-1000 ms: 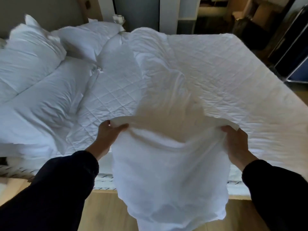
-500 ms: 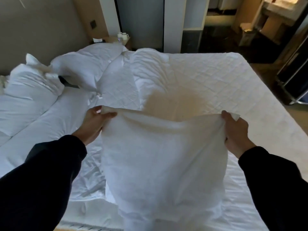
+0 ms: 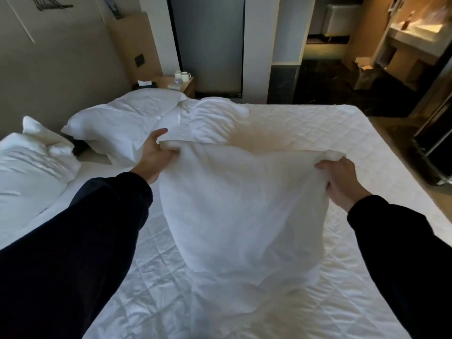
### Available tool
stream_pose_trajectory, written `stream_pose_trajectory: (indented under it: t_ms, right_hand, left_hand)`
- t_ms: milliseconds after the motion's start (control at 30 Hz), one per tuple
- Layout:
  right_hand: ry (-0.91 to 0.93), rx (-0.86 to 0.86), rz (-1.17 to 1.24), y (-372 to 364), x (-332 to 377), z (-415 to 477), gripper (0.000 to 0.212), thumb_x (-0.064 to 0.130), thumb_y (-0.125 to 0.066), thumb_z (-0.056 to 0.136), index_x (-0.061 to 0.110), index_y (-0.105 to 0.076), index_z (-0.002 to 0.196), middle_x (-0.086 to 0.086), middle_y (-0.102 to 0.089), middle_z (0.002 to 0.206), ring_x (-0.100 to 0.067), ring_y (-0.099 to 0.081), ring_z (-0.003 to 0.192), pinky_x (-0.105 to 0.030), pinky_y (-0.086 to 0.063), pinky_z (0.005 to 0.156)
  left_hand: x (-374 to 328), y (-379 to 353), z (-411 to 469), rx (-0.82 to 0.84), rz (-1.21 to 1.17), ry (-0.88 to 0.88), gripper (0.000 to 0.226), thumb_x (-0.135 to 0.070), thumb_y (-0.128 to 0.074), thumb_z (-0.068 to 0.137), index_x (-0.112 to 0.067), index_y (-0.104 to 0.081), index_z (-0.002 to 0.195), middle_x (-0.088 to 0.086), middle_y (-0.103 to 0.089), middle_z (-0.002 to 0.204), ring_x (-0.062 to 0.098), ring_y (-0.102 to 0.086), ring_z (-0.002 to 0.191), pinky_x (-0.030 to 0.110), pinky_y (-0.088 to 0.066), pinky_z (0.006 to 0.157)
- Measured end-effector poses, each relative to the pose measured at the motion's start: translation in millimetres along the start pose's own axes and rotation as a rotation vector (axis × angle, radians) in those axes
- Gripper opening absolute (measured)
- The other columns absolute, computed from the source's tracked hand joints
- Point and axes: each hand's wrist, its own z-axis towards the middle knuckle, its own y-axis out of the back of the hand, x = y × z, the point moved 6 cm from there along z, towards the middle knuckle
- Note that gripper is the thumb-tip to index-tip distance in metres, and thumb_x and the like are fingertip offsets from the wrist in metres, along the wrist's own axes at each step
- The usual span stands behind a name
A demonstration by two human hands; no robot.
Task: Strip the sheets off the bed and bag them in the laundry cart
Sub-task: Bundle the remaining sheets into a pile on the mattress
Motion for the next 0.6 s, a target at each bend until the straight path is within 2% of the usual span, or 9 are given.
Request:
stream_pose_trajectory:
  t_ms: [67,167,300,467,600]
  right_hand:
    - [0.010,0.062,-0.058,-10,-1,22,0.023,-0.005,-0.056,0.072,0.003,-0.064,0.092,-0.014,-0.066,0.087,-0.025,-0.063,0.076,-0.033,-0.050,0.068]
    - [-0.002,0.077,-0.149,-22,-13,56,0.048,0.002,-0.060,0.061,-0.001,-0.060,0.109,-0.015,-0.065,0.093,-0.026,-0.063,0.079,-0.037,-0.052,0.072]
    - [-0.019,0.013,-0.233,-34,-45,112,0.038,-0.007,-0.063,0.071,-0.002,-0.059,0.108,-0.019,-0.064,0.095,-0.030,-0.062,0.081,-0.046,-0.052,0.075]
    - [-0.053,-0.052,-0.252,-58,-91,187,0.034,-0.005,-0.063,0.080,0.003,-0.057,0.113,-0.018,-0.061,0.100,-0.031,-0.060,0.091,-0.042,-0.050,0.078]
    - [-0.216,-0.076,-0.292,-65,-160,218,0.067,0.006,-0.068,0.084,0.009,-0.037,0.144,-0.014,-0.050,0.134,-0.028,-0.052,0.118,-0.035,-0.041,0.093]
  left_hand:
    - [-3,-10,23,0.006,0.045,-0.036,0.056,-0.001,-0.067,0.084,-0.026,-0.048,0.130,0.004,-0.063,0.095,0.013,-0.063,0.079,0.021,-0.052,0.062]
    - [7,-22,59,0.017,0.074,-0.061,0.049,0.001,-0.062,0.086,-0.024,-0.051,0.128,0.003,-0.061,0.085,0.009,-0.059,0.070,0.017,-0.050,0.056]
    - [32,-37,115,0.030,0.114,-0.049,0.045,0.002,-0.063,0.085,-0.018,-0.055,0.125,0.002,-0.057,0.080,0.012,-0.056,0.067,0.024,-0.048,0.061]
    - [73,-78,205,0.074,0.223,-0.021,0.047,-0.005,-0.071,0.082,-0.014,-0.056,0.125,0.010,-0.058,0.096,0.017,-0.057,0.073,0.024,-0.047,0.062]
    - [150,-102,241,0.202,0.294,0.104,0.066,-0.013,-0.076,0.079,-0.017,-0.045,0.137,0.014,-0.061,0.117,0.023,-0.059,0.092,0.029,-0.046,0.070]
